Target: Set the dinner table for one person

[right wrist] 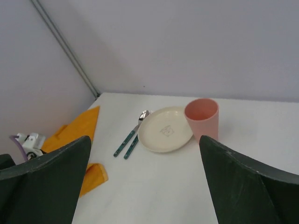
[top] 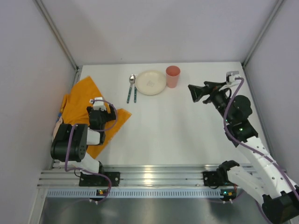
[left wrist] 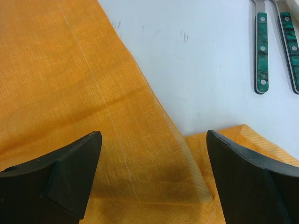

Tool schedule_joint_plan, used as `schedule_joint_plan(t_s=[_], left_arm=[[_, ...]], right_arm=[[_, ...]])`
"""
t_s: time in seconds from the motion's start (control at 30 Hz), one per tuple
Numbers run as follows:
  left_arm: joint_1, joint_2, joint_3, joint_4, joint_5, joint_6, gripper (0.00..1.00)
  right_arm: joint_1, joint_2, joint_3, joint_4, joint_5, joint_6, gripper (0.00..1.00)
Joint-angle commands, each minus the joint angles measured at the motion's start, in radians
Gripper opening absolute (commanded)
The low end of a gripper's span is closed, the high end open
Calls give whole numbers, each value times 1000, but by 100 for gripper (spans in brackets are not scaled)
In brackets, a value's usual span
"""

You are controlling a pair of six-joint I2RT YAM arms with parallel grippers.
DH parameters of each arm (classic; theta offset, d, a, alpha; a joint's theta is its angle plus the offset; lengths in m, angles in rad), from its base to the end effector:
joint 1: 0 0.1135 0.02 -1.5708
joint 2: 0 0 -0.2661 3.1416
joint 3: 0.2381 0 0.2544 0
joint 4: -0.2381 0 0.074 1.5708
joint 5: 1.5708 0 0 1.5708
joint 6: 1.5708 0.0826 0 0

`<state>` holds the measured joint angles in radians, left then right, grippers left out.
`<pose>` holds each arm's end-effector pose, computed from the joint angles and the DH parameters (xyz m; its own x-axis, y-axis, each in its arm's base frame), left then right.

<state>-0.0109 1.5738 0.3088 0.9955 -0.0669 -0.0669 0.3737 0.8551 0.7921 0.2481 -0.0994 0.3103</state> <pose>0.3033 0.0022 0.1203 -0.2621 -0.0638 -0.9629 -0.0712 0.9964 -0.0467 0.2292 0.0987 0.3874 0.0245 0.3360 -0.9415 -0.4847 0.8277 0.2827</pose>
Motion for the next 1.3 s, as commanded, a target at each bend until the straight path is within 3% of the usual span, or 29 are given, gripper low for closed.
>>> schedule_joint_plan(t_s=[0.0, 0.2, 0.37, 0.47, 0.5, 0.57, 0.6, 0.63, 0.7, 0.73, 0.77, 0.8, 0.87, 1.03, 1.27], left_arm=[[3, -5, 9, 94, 18, 13, 99], [5, -3, 12, 88, 26, 16, 99], [3, -17, 19, 87, 36, 25, 99], [-24, -118, 128, -198, -31, 46, 99], [-24, -177, 259, -447, -92, 35, 99], [-21, -208, 416, -658, -204, -54, 99], [-17, -202, 566, -770, -264, -179, 99], [5, -187, 635, -914, -134, -182, 99], [51, -92, 871, -1123, -45, -215, 99], [49, -48, 953, -1225, -62, -217, 98], [42, 24, 1028, -1437, -111, -253, 95], [16, 35, 1073, -1480, -161, -258, 91], [-29, 5, 1038, -1502, -241, -240, 91], [-148, -90, 889, -1595, -263, -275, 93], [-245, -195, 767, -1775, -191, -387, 97]], right_arm=[[-13, 7, -42, -228, -31, 205, 100], [-13, 61, 1, -420, -184, 251, 100], [5, 94, 21, -545, -171, 248, 100], [13, 94, 47, -622, -91, 191, 100], [13, 96, 53, -660, -56, 182, 100], [8, 136, 94, -736, 39, 205, 100], [-19, 162, 108, -778, 12, 197, 100], [-42, 191, 127, -793, -37, 191, 100], [-111, 275, 122, -802, -198, 222, 100], [-131, 297, 102, -800, -238, 231, 100], [-146, 315, 89, -787, -300, 242, 100], [-166, 314, 76, -759, -312, 246, 100], [-173, 296, 67, -751, -300, 237, 100], [-177, 283, 75, -765, -292, 199, 100], [-179, 265, 24, -767, -292, 208, 100]])
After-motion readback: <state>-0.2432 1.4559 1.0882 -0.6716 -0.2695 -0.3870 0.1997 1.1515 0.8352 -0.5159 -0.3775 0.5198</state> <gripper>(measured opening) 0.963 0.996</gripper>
